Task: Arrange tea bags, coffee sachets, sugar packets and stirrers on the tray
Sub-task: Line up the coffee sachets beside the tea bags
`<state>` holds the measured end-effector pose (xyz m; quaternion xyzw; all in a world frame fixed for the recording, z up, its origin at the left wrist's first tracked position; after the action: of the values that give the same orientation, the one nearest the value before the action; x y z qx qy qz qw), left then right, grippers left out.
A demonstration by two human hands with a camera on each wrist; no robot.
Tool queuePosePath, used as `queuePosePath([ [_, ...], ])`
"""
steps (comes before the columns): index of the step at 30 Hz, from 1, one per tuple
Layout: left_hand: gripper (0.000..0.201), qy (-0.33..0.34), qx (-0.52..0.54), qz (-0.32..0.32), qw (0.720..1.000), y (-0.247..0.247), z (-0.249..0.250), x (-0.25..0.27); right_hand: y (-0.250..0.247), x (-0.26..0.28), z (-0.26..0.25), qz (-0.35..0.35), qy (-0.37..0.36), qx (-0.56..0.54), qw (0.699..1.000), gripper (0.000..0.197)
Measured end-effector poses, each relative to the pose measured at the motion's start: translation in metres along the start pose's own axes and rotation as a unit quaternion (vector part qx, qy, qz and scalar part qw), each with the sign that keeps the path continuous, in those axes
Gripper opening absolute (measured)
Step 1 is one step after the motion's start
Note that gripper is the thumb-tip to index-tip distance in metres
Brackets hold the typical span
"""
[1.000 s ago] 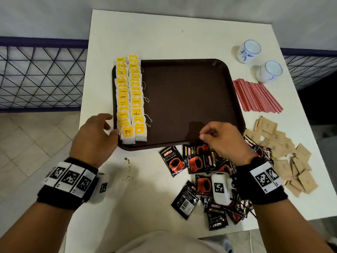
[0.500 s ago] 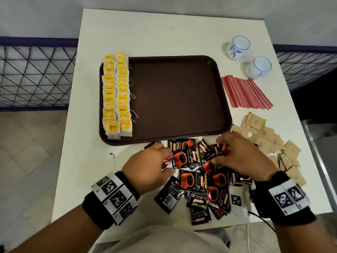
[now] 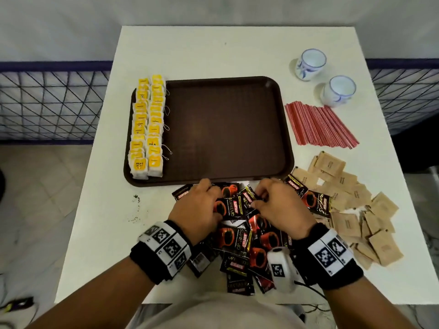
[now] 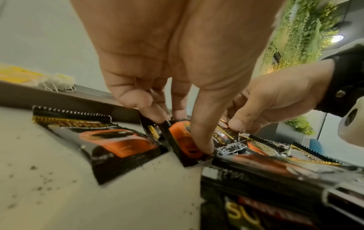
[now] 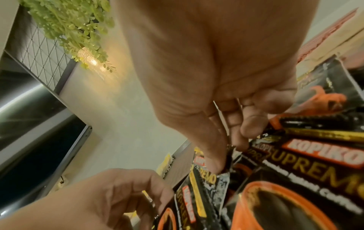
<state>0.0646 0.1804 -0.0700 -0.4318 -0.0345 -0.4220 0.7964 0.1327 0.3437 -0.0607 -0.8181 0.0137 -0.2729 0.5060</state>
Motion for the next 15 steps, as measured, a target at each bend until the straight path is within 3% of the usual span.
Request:
queuePosePath([
  [8, 0.052, 0.04, -0.039, 0.014, 0.998, 0.004, 0.009, 0.003, 0.003, -0.009, -0.002, -0.032, -0.015, -0.076, 0.997, 0.012],
  [15, 0.025, 0.048, 0.031, -0.007, 0.998, 0.004, 0.011, 0.0, 0.01, -0.012, -0.001, -0.048, -0.006, -0.099, 0.994, 0.012],
])
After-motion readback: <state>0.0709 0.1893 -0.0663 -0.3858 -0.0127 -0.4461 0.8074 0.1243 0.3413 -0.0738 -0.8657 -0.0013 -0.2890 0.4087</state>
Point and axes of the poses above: each hand's wrist, its own x-axis away from the middle knuckle, its own y-axis out of the palm, z = x × y, the point moved 8 cm from there along -x, towards the middle knuckle, and after that the axes turned 13 degrees about x, right-handed, at the moved point
